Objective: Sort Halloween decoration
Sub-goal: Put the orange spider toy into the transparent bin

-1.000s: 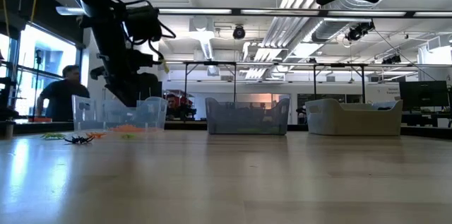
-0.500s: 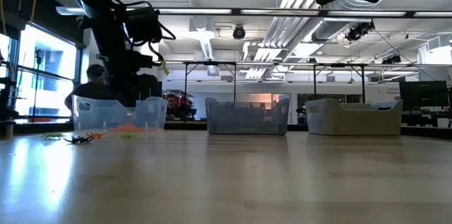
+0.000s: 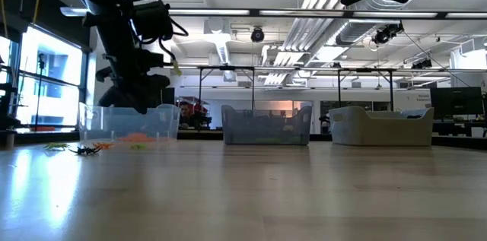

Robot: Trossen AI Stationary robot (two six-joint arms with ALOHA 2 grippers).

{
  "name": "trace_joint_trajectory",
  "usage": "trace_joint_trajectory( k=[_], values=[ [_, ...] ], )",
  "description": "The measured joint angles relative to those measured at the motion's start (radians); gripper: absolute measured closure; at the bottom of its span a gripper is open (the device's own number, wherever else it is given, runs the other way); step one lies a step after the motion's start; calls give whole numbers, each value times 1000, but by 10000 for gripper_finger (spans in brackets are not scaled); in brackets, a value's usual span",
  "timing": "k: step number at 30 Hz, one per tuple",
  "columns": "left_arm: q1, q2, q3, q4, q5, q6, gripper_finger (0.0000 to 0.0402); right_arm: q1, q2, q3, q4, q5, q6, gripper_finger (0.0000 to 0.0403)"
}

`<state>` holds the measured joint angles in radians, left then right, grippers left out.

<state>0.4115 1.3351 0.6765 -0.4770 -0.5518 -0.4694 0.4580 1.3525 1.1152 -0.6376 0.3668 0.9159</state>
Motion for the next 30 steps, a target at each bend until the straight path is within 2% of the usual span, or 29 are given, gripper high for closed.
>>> trace_joint_trajectory(
  k=[6,12,17,20,25,30],
  values=[
    [-34,-43,0,-69,5,1,355,0,0,0,0,0,0,231],
    [-118,-103,0,-135,5,-33,272,0,0,0,0,0,0,231],
    [-205,-190,0,-192,104,-154,208,0,0,0,0,0,0,231],
    [-285,-259,0,-219,114,-216,190,0,0,0,0,0,0,231],
    [-462,-378,0,-235,114,-307,186,0,0,0,0,0,0,231],
    [-679,-395,0,-234,84,-438,186,0,0,0,0,0,0,231]
  ],
)
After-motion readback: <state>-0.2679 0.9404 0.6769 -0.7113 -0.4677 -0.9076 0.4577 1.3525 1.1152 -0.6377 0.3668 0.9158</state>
